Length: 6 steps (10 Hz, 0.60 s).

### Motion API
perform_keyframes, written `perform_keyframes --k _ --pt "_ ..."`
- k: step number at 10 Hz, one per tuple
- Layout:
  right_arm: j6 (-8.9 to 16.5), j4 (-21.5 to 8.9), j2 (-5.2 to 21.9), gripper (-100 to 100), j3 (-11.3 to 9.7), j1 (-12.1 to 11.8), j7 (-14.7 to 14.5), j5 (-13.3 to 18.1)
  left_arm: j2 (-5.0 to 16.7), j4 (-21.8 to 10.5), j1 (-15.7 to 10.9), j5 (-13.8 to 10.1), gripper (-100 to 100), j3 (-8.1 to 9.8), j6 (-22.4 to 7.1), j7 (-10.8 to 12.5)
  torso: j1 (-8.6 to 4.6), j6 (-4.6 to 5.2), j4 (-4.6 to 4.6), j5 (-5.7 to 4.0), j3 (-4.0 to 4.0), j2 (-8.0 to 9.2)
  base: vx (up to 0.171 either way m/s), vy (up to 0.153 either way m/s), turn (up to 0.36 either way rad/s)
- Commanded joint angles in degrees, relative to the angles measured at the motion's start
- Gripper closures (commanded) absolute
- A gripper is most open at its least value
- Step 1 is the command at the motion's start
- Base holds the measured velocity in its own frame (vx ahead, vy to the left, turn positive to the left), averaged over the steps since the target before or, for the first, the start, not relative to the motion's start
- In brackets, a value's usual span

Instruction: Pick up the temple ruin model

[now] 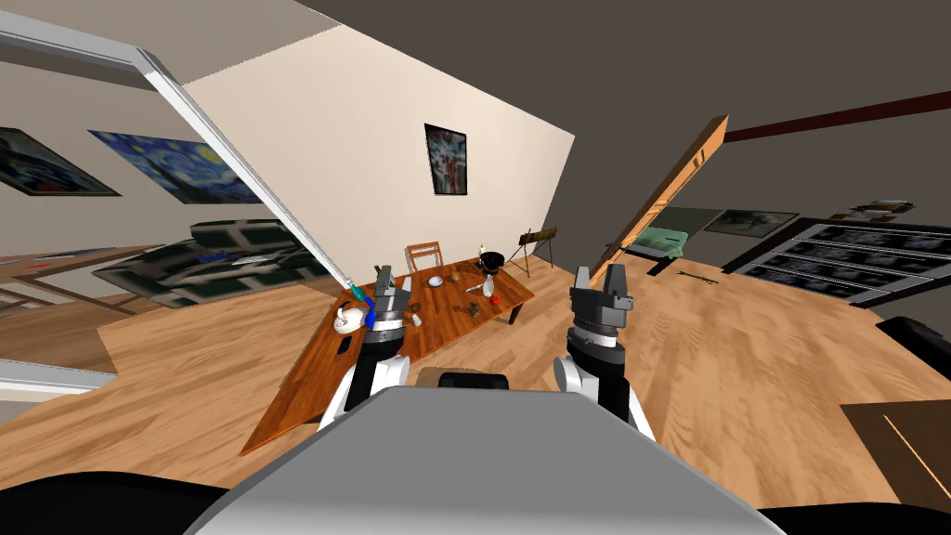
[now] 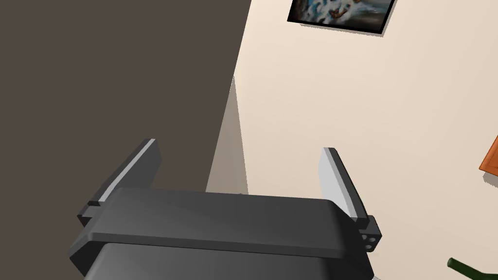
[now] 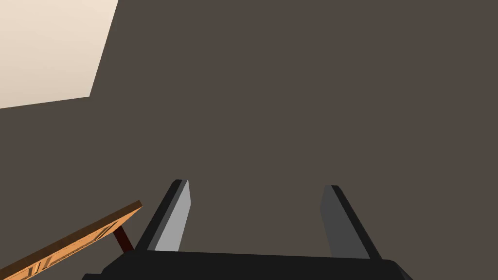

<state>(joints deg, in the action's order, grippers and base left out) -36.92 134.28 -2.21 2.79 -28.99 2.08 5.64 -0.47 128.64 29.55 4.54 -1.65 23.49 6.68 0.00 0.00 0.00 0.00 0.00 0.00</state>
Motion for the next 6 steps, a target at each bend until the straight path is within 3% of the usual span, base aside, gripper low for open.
perform_keyframes --k 1,6 --pt "0.0 0.0 0.0 0 0.0 0.0 0.0 0.0 2.0 -1.8 -1.5 -0.5 -100 -0.48 -1.3 0.7 0.0 0.0 0.0 0.0 0.0 0.0 0.007 -0.066 -0.003" --pt "0.0 0.0 0.0 0 0.0 0.0 0.0 0.0 5.6 -7.8 -6.3 -2.3 -100 -1.35 -5.8 2.7 -0.51 0.01 -0.02 -0.12 -0.06 -0.11 0.007 -0.144 0.0"
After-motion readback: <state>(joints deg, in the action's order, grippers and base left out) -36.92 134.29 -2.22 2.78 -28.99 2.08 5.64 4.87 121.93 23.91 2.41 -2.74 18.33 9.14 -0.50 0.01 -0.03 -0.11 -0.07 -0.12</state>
